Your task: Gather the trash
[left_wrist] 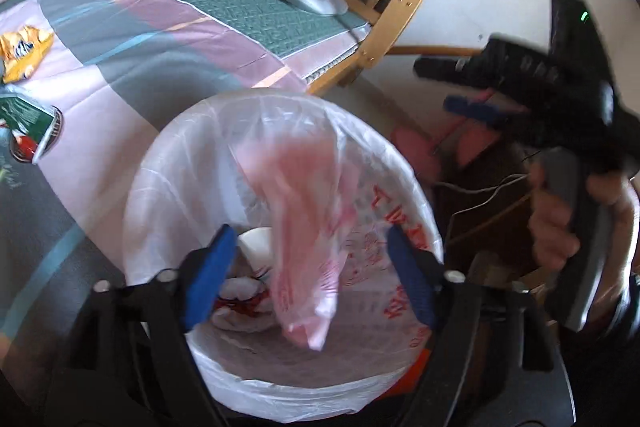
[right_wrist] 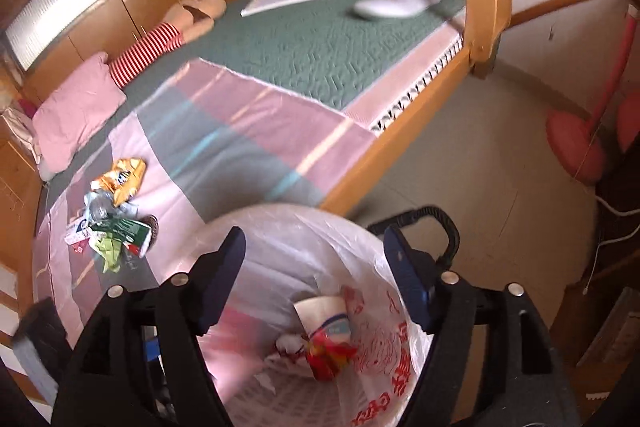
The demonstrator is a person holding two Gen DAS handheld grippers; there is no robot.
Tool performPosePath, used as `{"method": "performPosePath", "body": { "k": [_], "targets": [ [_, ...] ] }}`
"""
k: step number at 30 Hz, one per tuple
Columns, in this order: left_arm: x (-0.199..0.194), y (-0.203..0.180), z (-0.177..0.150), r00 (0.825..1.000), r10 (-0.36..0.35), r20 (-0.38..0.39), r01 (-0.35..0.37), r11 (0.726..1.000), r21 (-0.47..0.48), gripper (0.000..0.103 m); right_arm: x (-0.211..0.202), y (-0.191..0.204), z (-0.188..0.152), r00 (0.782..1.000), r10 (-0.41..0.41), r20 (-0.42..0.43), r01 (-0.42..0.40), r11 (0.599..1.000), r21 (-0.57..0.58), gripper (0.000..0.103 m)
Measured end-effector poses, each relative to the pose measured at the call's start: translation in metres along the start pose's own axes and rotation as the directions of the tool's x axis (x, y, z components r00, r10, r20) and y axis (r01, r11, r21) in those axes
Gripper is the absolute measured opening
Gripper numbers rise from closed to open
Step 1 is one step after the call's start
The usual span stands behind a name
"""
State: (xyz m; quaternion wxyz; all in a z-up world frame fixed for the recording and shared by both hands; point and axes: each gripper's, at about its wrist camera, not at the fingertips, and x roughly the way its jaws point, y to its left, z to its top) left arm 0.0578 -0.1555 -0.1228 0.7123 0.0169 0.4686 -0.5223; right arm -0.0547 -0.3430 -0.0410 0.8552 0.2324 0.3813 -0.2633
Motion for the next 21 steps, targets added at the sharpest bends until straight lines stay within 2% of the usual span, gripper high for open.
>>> {"method": "performPosePath", "body": {
  "k": [2,3,4,5,6,8,10,11,12,13,15,16,17,19,21],
  "targets": [
    [-0.015,0.011,0.005,0.998,0.046,0.033,-0.045,0.999,-0.030,0.085,0.001,0.007,0.003,0.999,0.001,0.035,-0.001,1.000,-0.016,0.072],
    [-0.030,0.022,0.008,0.993,0.096,0.067,-0.092,0.994,-0.057,0.086,0.002,0.013,0.005,0.999,0.001,0.049,0.000,0.999,-0.032,0.072],
    [-0.045,0.030,0.011,0.984,0.149,0.098,-0.141,0.987,-0.083,0.086,0.002,0.022,0.007,0.998,0.005,0.059,-0.002,0.999,-0.055,0.072],
    [-0.067,0.045,0.012,0.961,0.242,0.137,-0.225,0.966,-0.128,0.086,0.008,0.041,0.007,0.998,0.023,0.062,-0.017,0.996,-0.093,0.072],
    [-0.092,0.063,0.012,0.918,0.359,0.165,-0.329,0.926,-0.184,0.087,0.012,0.056,0.007,0.997,0.049,0.056,-0.042,0.991,-0.124,0.072],
    [-0.135,0.098,0.008,0.796,0.578,0.178,-0.514,0.801,-0.306,0.090,0.028,0.102,0.000,0.989,0.145,-0.003,-0.143,0.970,-0.197,0.072],
    [-0.173,0.134,-0.005,0.673,0.729,0.125,-0.623,0.650,-0.435,0.092,0.047,0.152,-0.011,0.971,0.226,-0.071,-0.237,0.936,-0.262,0.072],
    [-0.191,0.155,-0.014,0.637,0.767,0.080,-0.640,0.583,-0.501,0.092,0.059,0.187,-0.021,0.960,0.259,-0.104,-0.279,0.907,-0.315,0.072],
    [-0.207,0.173,-0.023,0.627,0.777,0.051,-0.628,0.543,-0.557,0.092,0.068,0.214,-0.029,0.952,0.278,-0.130,-0.306,0.883,-0.357,0.072],
    [-0.224,0.190,-0.033,0.633,0.774,0.037,-0.594,0.515,-0.618,0.092,0.083,0.251,-0.040,0.935,0.305,-0.179,-0.353,0.843,-0.405,0.072],
    [-0.252,0.210,-0.056,0.651,0.758,0.037,-0.503,0.467,-0.727,0.092,0.112,0.298,-0.058,0.904,0.325,-0.278,-0.419,0.805,-0.420,0.072],
    [-0.264,0.218,-0.067,0.656,0.754,0.039,-0.459,0.439,-0.772,0.092,0.124,0.311,-0.064,0.904,0.308,-0.296,-0.413,0.809,-0.419,0.072],
    [-0.275,0.226,-0.078,0.660,0.750,0.043,-0.416,0.412,-0.811,0.092,0.142,0.330,-0.071,0.918,0.264,-0.296,-0.375,0.819,-0.434,0.071],
    [-0.288,0.236,-0.090,0.667,0.743,0.045,-0.356,0.371,-0.858,0.093,0.167,0.353,-0.079,0.928,0.212,-0.305,-0.340,0.815,-0.468,0.070],
    [-0.294,0.244,-0.101,0.689,0.723,0.049,-0.315,0.361,-0.878,0.093,0.194,0.372,-0.082,0.949,0.151,-0.278,-0.279,0.814,-0.509,0.070]
  ]
}}
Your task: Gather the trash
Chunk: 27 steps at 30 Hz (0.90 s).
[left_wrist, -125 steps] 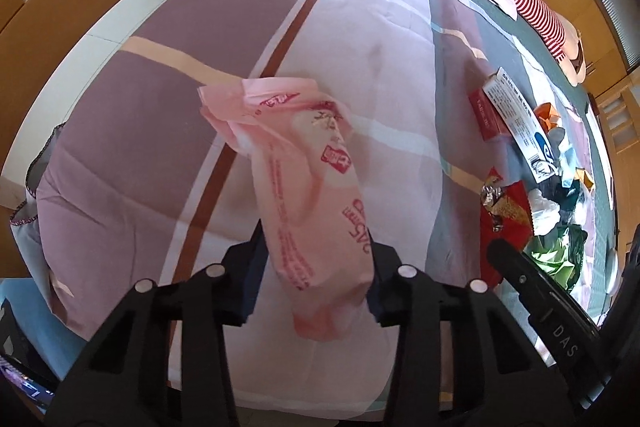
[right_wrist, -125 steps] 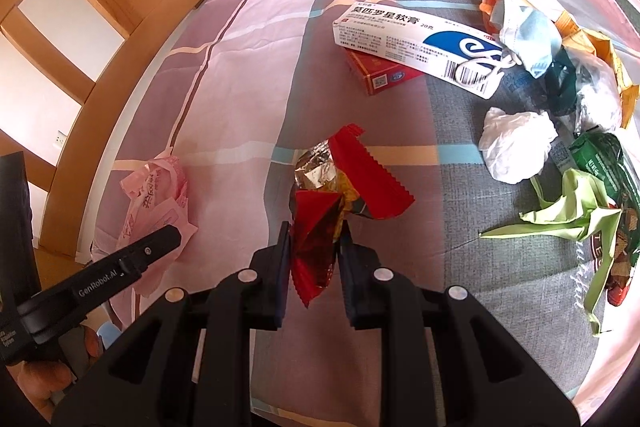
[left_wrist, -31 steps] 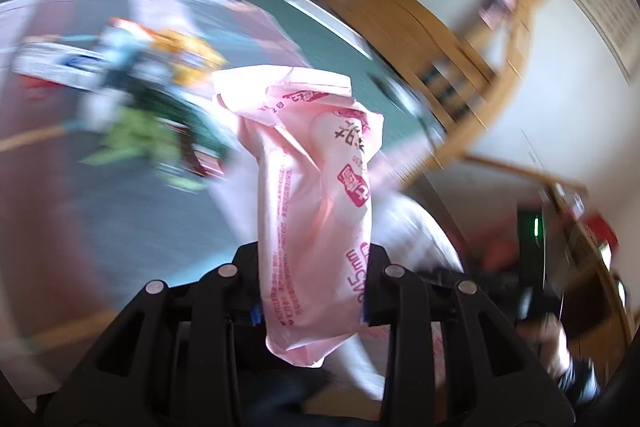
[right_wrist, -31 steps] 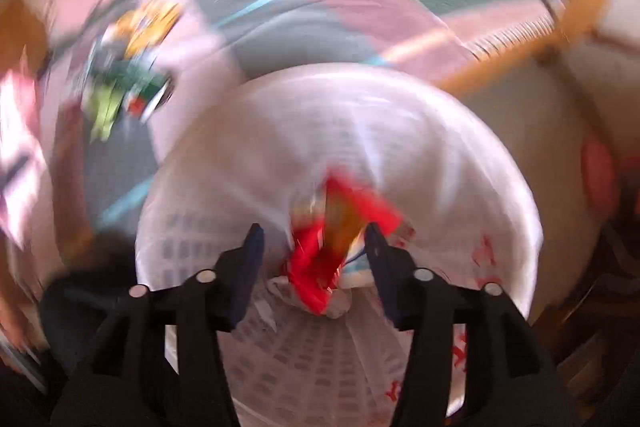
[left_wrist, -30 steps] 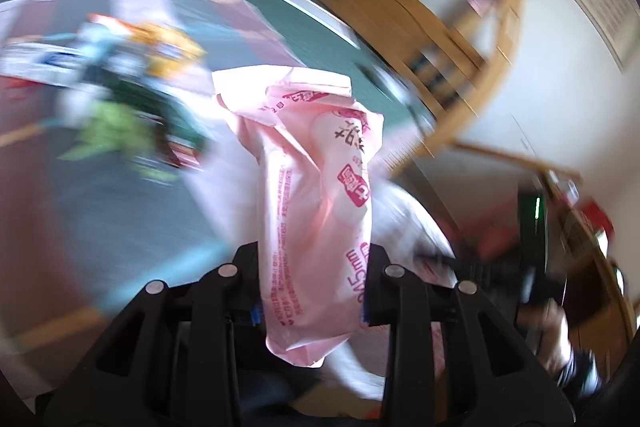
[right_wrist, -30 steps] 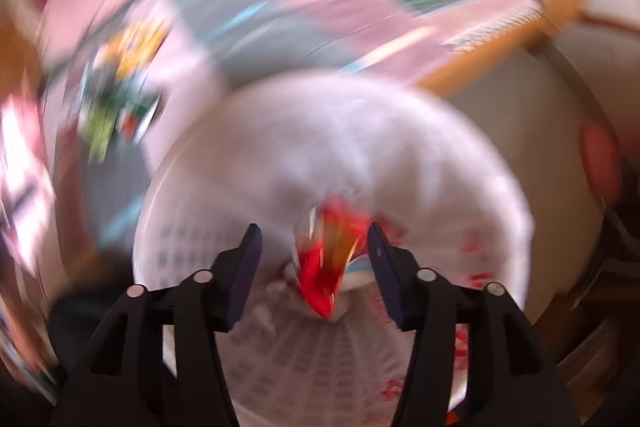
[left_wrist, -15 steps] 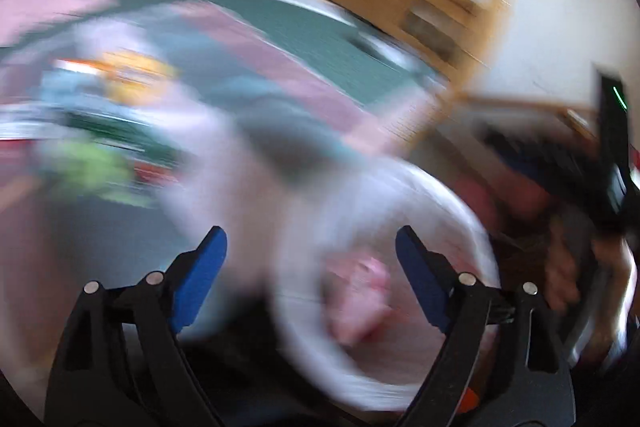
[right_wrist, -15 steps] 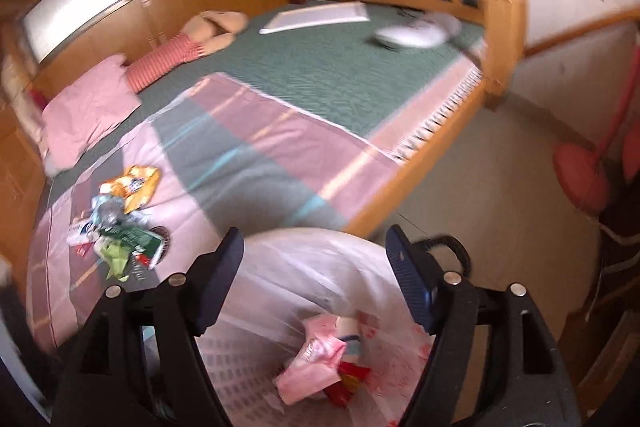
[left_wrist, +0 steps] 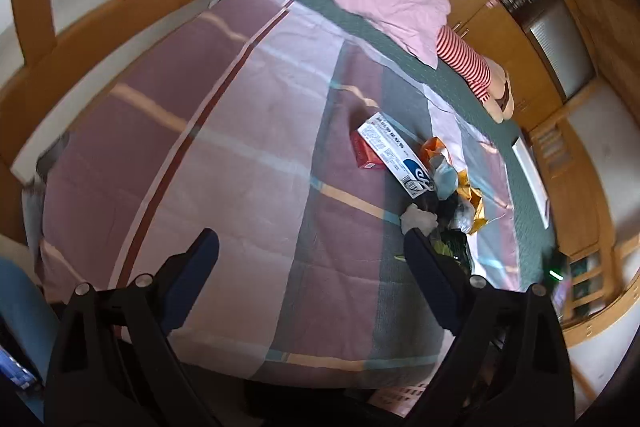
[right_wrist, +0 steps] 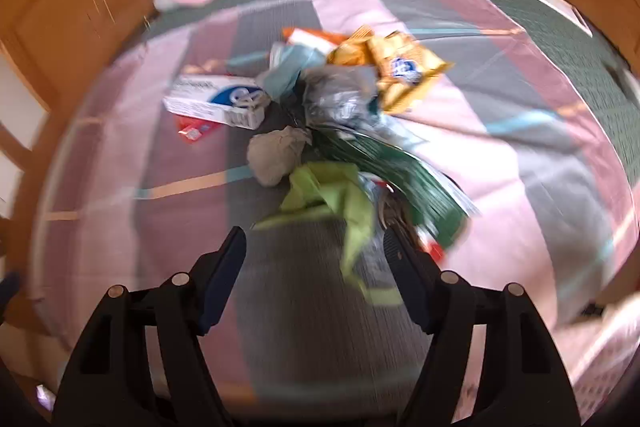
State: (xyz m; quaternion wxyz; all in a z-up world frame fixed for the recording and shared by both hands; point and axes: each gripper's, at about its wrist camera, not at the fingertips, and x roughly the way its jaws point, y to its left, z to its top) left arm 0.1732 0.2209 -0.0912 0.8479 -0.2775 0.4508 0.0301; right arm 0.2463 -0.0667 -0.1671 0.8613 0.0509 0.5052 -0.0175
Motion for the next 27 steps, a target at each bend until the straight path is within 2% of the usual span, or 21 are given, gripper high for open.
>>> {"method": "performPosePath", "body": {
  "k": [1,2,3,5,6,9,10,12,13,14,16,19,20,22,24,27],
  "targets": [
    [0.003,0.002,-0.002,1.000,-0.008,-0.015,0.008,1.000,-0.007,0.093,0.008,0.002,0.003,0.999,-0.033,0.000,0.033,0.999,0.000,0.070],
    [0.005,0.004,0.000,0.999,-0.014,-0.029,0.014,1.000,-0.010,0.093,0.019,-0.001,0.008,0.998,-0.061,-0.008,0.061,0.998,0.017,0.063],
    [0.005,0.008,-0.001,0.999,-0.023,-0.042,0.022,1.000,-0.014,0.093,0.028,-0.003,0.009,0.998,-0.053,-0.025,0.054,0.998,0.041,0.054],
    [0.010,0.010,0.002,0.997,-0.050,-0.065,0.048,0.998,-0.034,0.093,0.038,-0.002,0.006,0.997,0.019,-0.076,-0.011,0.994,0.107,0.037],
    [0.009,0.012,0.000,0.996,-0.061,-0.066,0.058,0.997,-0.048,0.093,0.038,0.003,0.005,0.993,0.067,-0.095,-0.055,0.992,0.117,0.037],
    [0.004,0.022,0.001,0.996,-0.072,-0.042,0.068,0.992,-0.104,0.094,0.030,0.037,-0.003,0.961,0.238,-0.138,-0.229,0.970,0.081,0.036],
    [0.004,0.024,0.001,0.997,-0.072,-0.033,0.068,0.990,-0.121,0.094,0.027,0.049,-0.005,0.942,0.299,-0.151,-0.291,0.954,0.071,0.036],
    [0.004,0.027,0.001,0.997,-0.070,-0.028,0.066,0.988,-0.142,0.094,0.021,0.078,-0.010,0.891,0.417,-0.181,-0.418,0.908,0.033,0.037],
    [0.005,0.031,0.001,0.997,-0.065,-0.029,0.060,0.986,-0.156,0.094,0.019,0.090,-0.014,0.871,0.450,-0.196,-0.459,0.888,-0.002,0.041],
    [0.003,0.035,0.001,0.998,-0.061,-0.028,0.055,0.984,-0.169,0.094,0.014,0.102,-0.018,0.865,0.458,-0.206,-0.478,0.877,-0.059,0.049],
    [0.004,0.041,0.002,0.998,-0.050,-0.028,0.043,0.979,-0.198,0.094,0.004,0.106,-0.021,0.885,0.429,-0.181,-0.453,0.882,-0.128,0.059],
    [0.005,0.048,0.001,0.998,-0.043,-0.034,0.034,0.975,-0.219,0.095,-0.024,0.072,-0.014,0.925,0.380,0.013,-0.377,0.922,-0.084,0.066],
    [0.006,0.049,0.001,0.999,-0.040,-0.036,0.031,0.974,-0.224,0.095,-0.033,0.052,-0.006,0.945,0.304,0.119,-0.302,0.953,-0.032,0.072],
    [0.008,0.048,0.000,0.999,-0.035,-0.040,0.025,0.974,-0.225,0.095,-0.043,0.012,-0.002,0.962,0.132,0.240,-0.160,0.982,0.103,0.075],
    [0.012,0.046,-0.001,0.998,-0.032,-0.051,0.020,0.976,-0.217,0.096,-0.033,-0.010,0.004,0.971,0.062,0.230,-0.107,0.977,0.187,0.075],
    [0.020,0.043,-0.004,0.996,-0.033,-0.079,0.016,0.979,-0.205,0.096,-0.001,-0.015,0.019,0.990,0.038,0.132,-0.066,0.975,0.212,0.075]
  ]
}}
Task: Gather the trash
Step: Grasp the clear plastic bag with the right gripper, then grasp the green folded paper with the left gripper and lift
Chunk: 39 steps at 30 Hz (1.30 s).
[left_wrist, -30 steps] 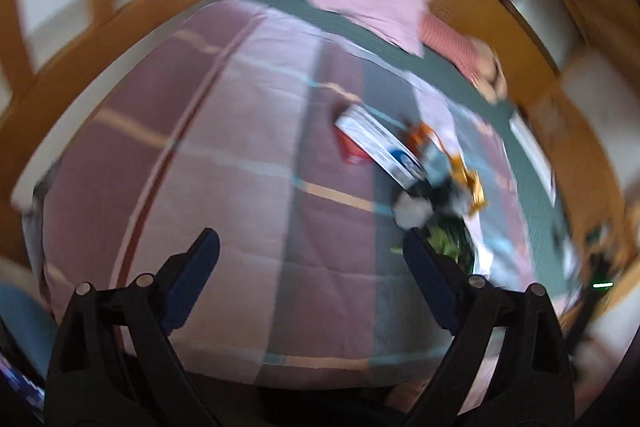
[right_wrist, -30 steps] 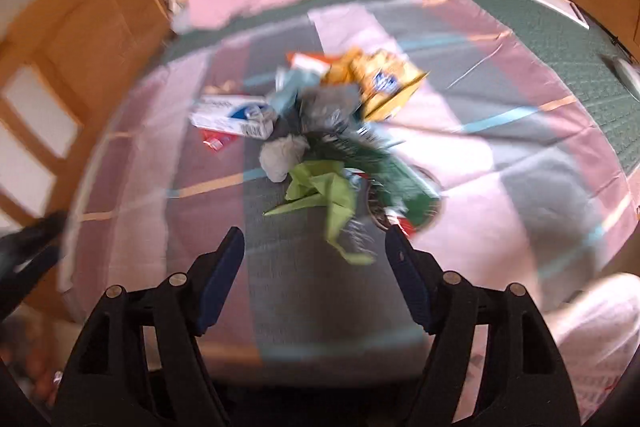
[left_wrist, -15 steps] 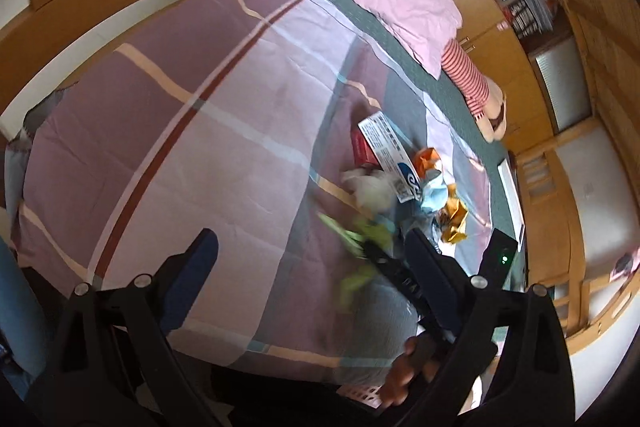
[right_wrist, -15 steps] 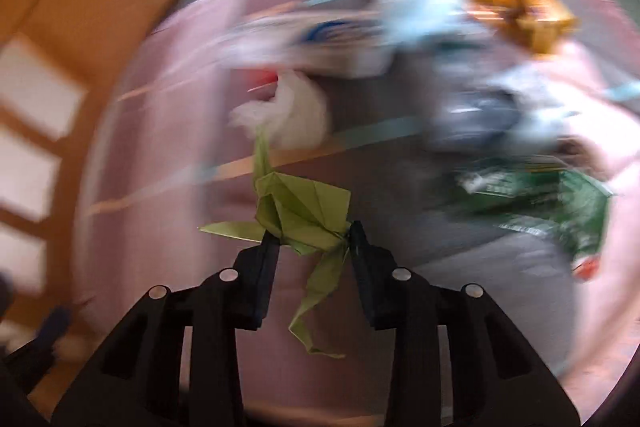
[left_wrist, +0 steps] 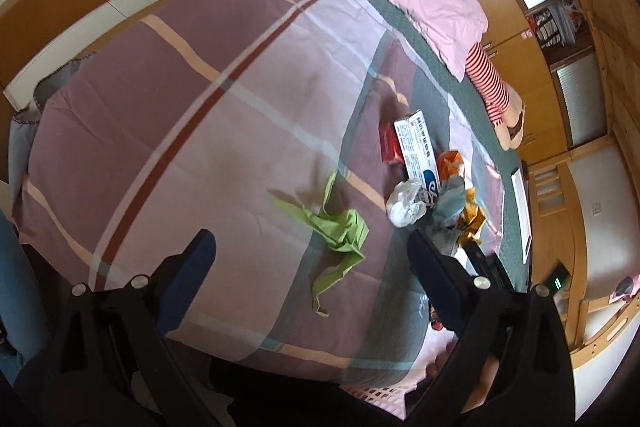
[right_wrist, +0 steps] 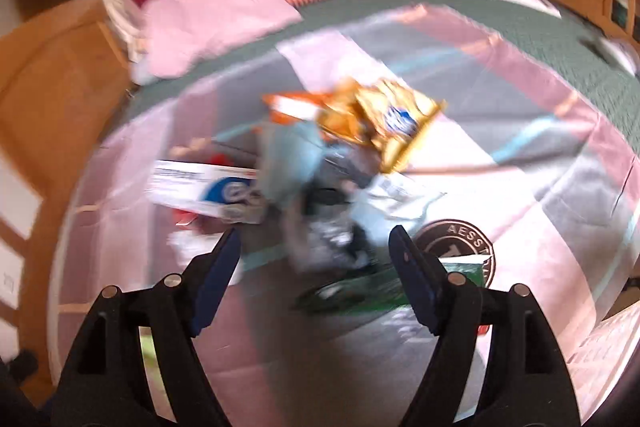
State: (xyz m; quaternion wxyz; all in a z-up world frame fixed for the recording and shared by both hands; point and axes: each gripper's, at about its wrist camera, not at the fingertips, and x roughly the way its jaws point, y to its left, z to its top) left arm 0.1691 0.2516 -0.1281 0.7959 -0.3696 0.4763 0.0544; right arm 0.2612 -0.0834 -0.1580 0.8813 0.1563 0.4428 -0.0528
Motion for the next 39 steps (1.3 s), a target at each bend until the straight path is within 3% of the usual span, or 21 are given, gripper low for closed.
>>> {"method": "performPosePath", "body": {
  "k": [3,4,5,8,12,14,18,21,24,26,29,30,33,36,39],
  "targets": [
    [0.009,0.001,0.000,1.000,0.014,-0.023,-0.014,1.000,-0.003,0.096,0.027,0.014,0.000,0.996,-0.024,-0.086,0.016,0.996,-0.090,0.075],
    [0.011,0.003,0.001,0.999,0.016,-0.028,-0.017,1.000,-0.010,0.096,0.033,0.018,-0.002,0.994,-0.040,-0.099,0.028,0.992,-0.120,0.071],
    [0.013,0.003,0.000,0.999,0.017,-0.032,-0.018,1.000,-0.016,0.096,0.038,0.023,-0.004,0.993,-0.049,-0.110,0.032,0.988,-0.153,0.053],
    [0.018,0.004,0.000,0.999,0.020,-0.040,-0.021,0.999,-0.025,0.096,0.031,0.029,-0.009,0.995,-0.019,-0.100,0.001,0.984,-0.177,0.045],
    [0.022,0.005,-0.001,0.999,0.023,-0.044,-0.024,0.999,-0.025,0.096,0.003,0.050,-0.016,0.995,0.072,-0.075,-0.084,0.982,-0.168,0.044],
    [0.023,0.007,0.000,0.999,0.033,-0.040,-0.034,0.999,-0.035,0.096,-0.007,0.063,-0.026,0.994,0.078,-0.071,-0.091,0.974,-0.210,0.044],
    [0.028,0.008,0.001,0.997,0.069,-0.037,-0.070,0.997,-0.036,0.096,-0.004,0.066,-0.045,0.982,0.102,-0.160,-0.132,0.973,-0.187,0.044],
    [0.040,-0.005,0.000,0.990,0.139,-0.017,-0.138,0.989,0.045,0.096,-0.008,0.058,-0.051,0.982,0.086,-0.167,-0.113,0.981,-0.159,0.044],
    [0.064,-0.033,0.002,0.985,0.172,-0.013,-0.165,0.964,0.209,0.096,-0.010,0.052,-0.047,0.989,0.047,-0.140,-0.068,0.986,-0.150,0.044],
    [0.075,-0.050,-0.001,0.984,0.177,-0.006,-0.166,0.932,0.323,0.096,-0.010,0.046,-0.046,0.990,0.035,-0.140,-0.054,0.990,-0.133,0.044],
    [0.097,-0.068,-0.009,0.974,0.224,-0.039,-0.178,0.857,0.483,0.096,-0.006,0.041,-0.046,0.988,0.023,-0.151,-0.041,0.992,-0.115,0.045],
    [0.104,-0.070,-0.011,0.973,0.221,-0.070,-0.159,0.854,0.496,0.096,-0.005,0.041,-0.046,0.988,0.022,-0.155,-0.040,0.993,-0.114,0.045],
    [0.113,-0.069,-0.012,0.980,0.172,-0.100,-0.108,0.882,0.459,0.096,-0.005,0.041,-0.046,0.988,0.013,-0.153,-0.029,0.994,-0.105,0.045],
    [0.121,-0.070,-0.013,0.986,0.164,-0.040,-0.123,0.862,0.492,0.096,-0.008,0.037,-0.045,0.991,0.008,-0.135,-0.019,0.996,-0.084,0.045],
    [0.131,-0.063,-0.014,0.979,0.195,-0.064,-0.140,0.864,0.483,0.096,-0.017,0.030,-0.040,0.996,0.002,-0.087,-0.007,0.998,-0.061,0.045]
  ]
}}
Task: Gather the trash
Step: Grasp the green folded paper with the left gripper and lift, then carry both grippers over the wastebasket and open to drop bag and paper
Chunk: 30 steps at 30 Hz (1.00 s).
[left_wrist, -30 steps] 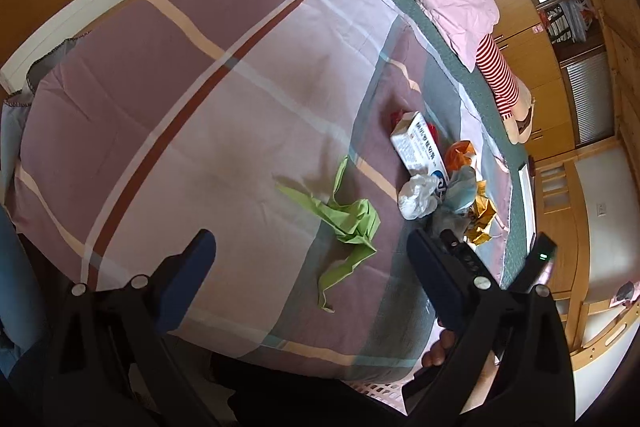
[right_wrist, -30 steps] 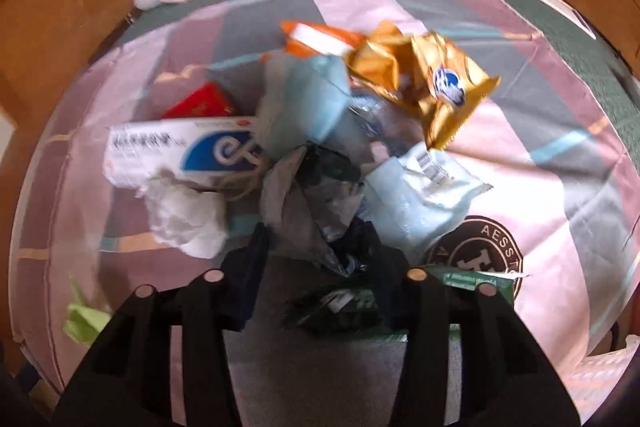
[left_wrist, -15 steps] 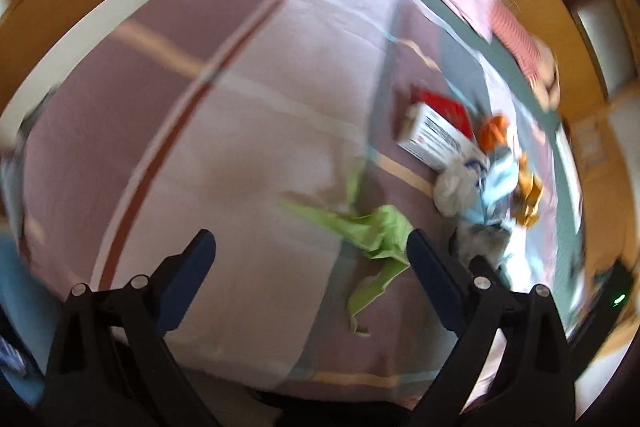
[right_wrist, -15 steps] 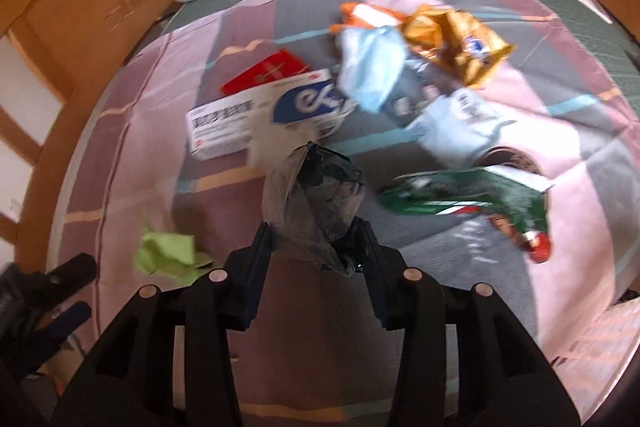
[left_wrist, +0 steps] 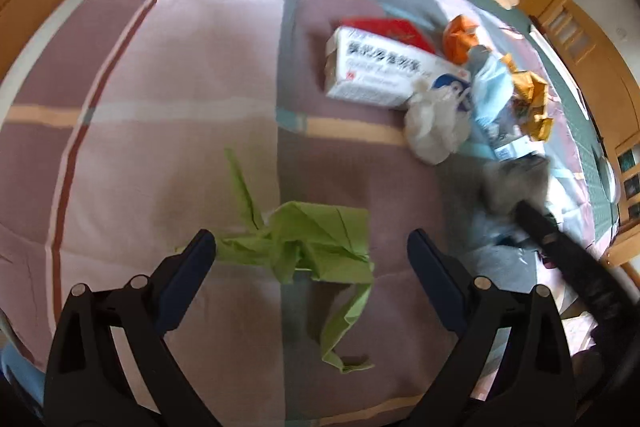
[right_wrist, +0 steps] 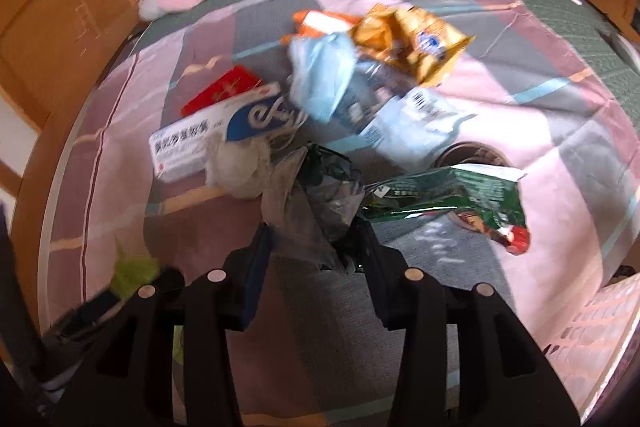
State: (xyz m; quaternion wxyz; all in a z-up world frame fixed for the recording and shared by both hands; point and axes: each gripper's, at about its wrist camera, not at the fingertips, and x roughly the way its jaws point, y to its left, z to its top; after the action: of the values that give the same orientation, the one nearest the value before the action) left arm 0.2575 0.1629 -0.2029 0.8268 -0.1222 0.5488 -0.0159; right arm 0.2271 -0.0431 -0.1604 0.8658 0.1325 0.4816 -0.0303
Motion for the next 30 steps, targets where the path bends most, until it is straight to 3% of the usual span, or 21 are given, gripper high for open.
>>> {"method": "performPosePath", "body": {
  "k": [5,8,11,13,15,19,25,30],
  "targets": [
    [0.003,0.008,-0.003,0.999,0.032,0.030,-0.033,0.999,0.009,0.095,-0.003,-0.005,0.002,1.000,0.004,0.017,-0.005,1.000,0.014,0.045],
    [0.009,0.008,-0.007,0.995,0.092,0.032,-0.093,0.994,0.052,0.087,-0.004,-0.003,0.002,1.000,0.007,0.020,-0.007,1.000,0.011,0.045],
    [0.009,0.004,-0.010,0.985,0.161,0.058,-0.166,0.981,0.104,0.063,-0.003,-0.002,0.001,1.000,0.017,0.016,-0.017,1.000,0.006,0.045],
    [0.004,0.005,-0.008,0.985,0.152,0.077,-0.160,0.981,0.113,0.035,-0.003,-0.002,0.002,1.000,0.022,0.015,-0.022,1.000,0.009,0.045],
    [-0.004,0.008,-0.006,0.982,0.168,0.083,-0.176,0.979,0.101,0.027,-0.005,-0.003,0.002,0.999,0.027,0.026,-0.027,1.000,0.014,0.045],
    [-0.036,0.010,-0.006,0.969,0.185,0.166,-0.197,0.978,0.063,0.027,-0.018,-0.002,0.005,0.993,0.073,0.092,-0.074,0.997,0.004,0.045],
    [-0.093,0.010,-0.007,0.939,0.145,0.311,-0.160,0.987,0.024,0.027,-0.032,0.013,0.005,0.980,0.121,0.156,-0.111,0.991,-0.073,0.045],
    [-0.111,0.018,-0.008,0.934,0.094,0.345,-0.098,0.995,-0.006,0.027,-0.034,0.005,0.007,0.978,0.115,0.172,-0.111,0.993,-0.034,0.045]
  ]
}}
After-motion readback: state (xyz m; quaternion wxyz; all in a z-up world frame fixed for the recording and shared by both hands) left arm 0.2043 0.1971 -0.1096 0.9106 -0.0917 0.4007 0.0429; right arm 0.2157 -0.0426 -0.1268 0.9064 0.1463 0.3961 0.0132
